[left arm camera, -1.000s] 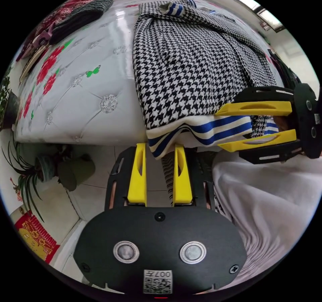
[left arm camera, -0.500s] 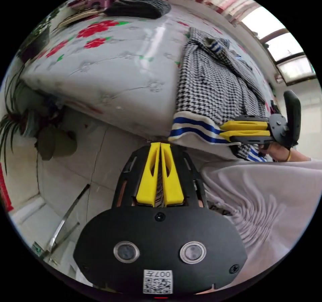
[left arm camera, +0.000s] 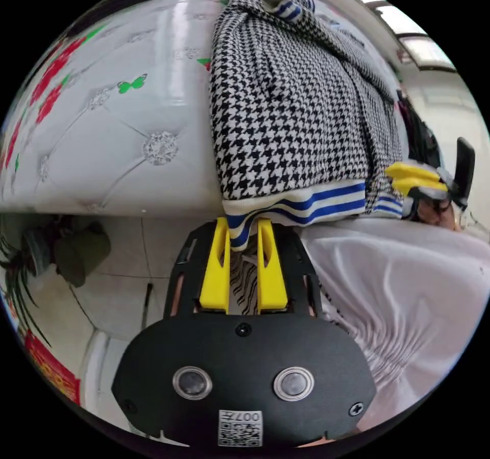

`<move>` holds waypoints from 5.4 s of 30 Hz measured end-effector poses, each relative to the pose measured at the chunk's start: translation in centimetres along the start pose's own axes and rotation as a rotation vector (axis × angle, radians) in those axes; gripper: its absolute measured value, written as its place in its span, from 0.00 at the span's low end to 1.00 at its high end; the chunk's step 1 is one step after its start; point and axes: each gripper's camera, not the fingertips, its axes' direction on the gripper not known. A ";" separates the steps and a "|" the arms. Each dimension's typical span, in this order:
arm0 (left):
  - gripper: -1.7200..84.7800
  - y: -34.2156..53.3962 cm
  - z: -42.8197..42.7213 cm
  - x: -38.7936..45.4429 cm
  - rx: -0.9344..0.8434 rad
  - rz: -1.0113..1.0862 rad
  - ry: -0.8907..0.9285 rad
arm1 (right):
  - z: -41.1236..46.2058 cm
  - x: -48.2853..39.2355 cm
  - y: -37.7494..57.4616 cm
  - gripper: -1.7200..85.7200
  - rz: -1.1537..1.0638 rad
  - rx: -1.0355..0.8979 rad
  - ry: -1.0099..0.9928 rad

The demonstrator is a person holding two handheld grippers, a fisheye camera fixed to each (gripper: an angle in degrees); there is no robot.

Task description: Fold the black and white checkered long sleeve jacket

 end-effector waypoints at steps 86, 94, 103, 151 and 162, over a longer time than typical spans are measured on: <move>0.09 -35.0 -14.7 -23.5 0.350 -0.050 0.932 | -26.3 24.7 5.1 0.05 0.558 0.572 -0.200; 0.09 -27.3 -13.8 -26.7 0.456 -0.223 0.884 | -22.0 25.1 -4.5 0.04 0.488 0.399 -0.236; 0.09 -28.2 -18.8 -27.6 0.671 -0.260 0.808 | -24.0 17.2 -25.6 0.04 0.138 0.280 -0.079; 0.11 -64.4 -9.1 -10.7 0.665 -0.199 0.249 | -3.3 21.4 -41.8 0.13 0.061 0.278 0.380; 0.15 -52.5 -2.4 1.9 0.412 -0.014 0.118 | -2.9 15.2 -21.5 0.11 0.223 0.066 0.316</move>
